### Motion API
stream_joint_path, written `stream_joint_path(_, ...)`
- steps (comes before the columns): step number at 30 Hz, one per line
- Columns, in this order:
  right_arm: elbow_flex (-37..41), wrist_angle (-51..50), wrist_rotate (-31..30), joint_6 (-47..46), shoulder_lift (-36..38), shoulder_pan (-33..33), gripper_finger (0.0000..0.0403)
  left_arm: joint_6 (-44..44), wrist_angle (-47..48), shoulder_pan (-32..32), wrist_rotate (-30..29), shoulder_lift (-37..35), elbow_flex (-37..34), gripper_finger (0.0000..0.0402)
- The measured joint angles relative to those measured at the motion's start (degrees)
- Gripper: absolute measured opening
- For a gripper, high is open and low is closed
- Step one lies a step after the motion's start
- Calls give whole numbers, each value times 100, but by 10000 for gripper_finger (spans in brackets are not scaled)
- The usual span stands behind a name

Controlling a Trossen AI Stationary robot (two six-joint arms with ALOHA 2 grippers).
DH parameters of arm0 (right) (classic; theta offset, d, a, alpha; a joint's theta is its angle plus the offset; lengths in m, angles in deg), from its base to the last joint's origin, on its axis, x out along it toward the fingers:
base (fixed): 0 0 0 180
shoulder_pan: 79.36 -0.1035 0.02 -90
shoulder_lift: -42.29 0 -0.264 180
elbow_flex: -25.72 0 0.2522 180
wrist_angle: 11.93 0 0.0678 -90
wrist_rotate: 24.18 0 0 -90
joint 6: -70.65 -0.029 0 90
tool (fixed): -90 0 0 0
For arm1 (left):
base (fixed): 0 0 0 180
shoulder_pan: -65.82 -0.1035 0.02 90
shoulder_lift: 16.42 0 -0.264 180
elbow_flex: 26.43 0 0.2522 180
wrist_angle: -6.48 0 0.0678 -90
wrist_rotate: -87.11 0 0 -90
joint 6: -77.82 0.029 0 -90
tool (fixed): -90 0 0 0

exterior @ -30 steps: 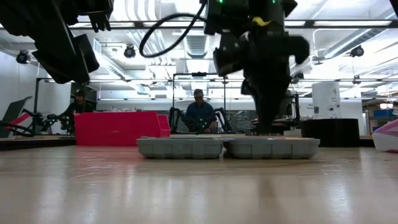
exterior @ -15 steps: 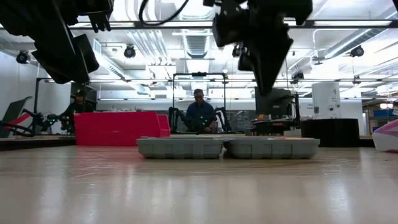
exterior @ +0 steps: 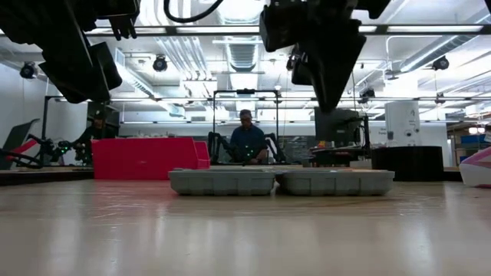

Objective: Prefit tool cases
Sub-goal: Put the set of interchangeable screwdriver bits into the gray toolbox

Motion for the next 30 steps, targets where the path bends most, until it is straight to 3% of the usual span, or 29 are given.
stream_joint_path(11, 67, 59, -66, 146, -475, -48, 37, -46, -2, 17, 0, 0, 0, 162)
stream_joint_path(20, 514, 347, -189, 251, -536, -46, 38, -63, 0, 74, 0, 0, 0, 162)
stream_joint_path(25, 1036, 1168, -220, 380, -525, 27, 43, -66, -3, 74, 0, -2, 0, 162)
stream_joint_path(30, 1579, 1852, 176, 295, -556, 264, 38, -92, 0, 114, 4, -4, 0, 162)
